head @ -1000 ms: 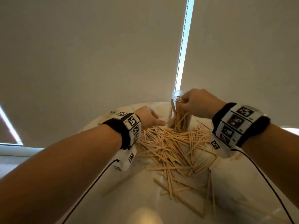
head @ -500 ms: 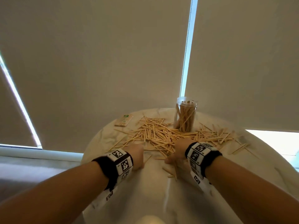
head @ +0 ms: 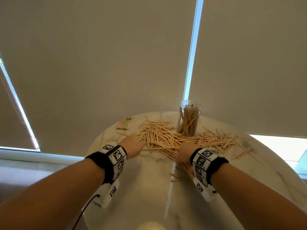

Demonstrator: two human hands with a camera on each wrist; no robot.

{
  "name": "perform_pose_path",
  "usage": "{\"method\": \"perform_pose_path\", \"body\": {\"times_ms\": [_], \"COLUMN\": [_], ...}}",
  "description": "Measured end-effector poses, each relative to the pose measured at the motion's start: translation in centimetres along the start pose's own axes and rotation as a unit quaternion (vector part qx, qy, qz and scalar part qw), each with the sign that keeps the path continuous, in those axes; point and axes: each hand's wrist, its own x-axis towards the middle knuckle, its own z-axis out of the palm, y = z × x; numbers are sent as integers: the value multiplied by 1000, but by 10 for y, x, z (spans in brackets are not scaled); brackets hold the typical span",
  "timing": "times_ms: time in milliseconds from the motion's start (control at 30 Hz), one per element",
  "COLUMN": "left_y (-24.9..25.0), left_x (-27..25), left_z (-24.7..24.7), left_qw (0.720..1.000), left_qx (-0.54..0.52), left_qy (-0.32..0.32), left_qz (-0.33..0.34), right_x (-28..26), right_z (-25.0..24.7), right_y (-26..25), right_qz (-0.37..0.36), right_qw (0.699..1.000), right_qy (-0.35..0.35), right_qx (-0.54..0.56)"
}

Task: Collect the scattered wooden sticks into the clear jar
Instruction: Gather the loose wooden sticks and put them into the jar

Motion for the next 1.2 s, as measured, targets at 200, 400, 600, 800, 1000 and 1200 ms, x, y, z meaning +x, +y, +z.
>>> {"method": "perform_pose_path", "body": {"times_ms": [200,400,600,800,1000,1200], "left_y": [-5,25,49,78,89,80], "left_x": [16,10,17,13,19,25], "left_z": [10,38,66,69,83,71], "left_qw": [978,958,937,900,895,902], "left_qx": [-199,-265,-320,-410,-441,-430], "left_qy": [-54,-106,-124,-144,-55,27], "left_qz": [-28,-39,-70,-35,-28,-27], "right_x": [-6,-15,-27,-56,-57,-55], "right_z": [-4,-2,2,7,18,19], "right_y": [13,45,56,36,6,2], "right_qz": [5,19,-20,-30,-99,-96], "right_qw": [1000,995,968,947,956,961], "right_qy": [-7,-20,50,75,133,148], "right_qx": [-2,92,246,312,244,213]}}
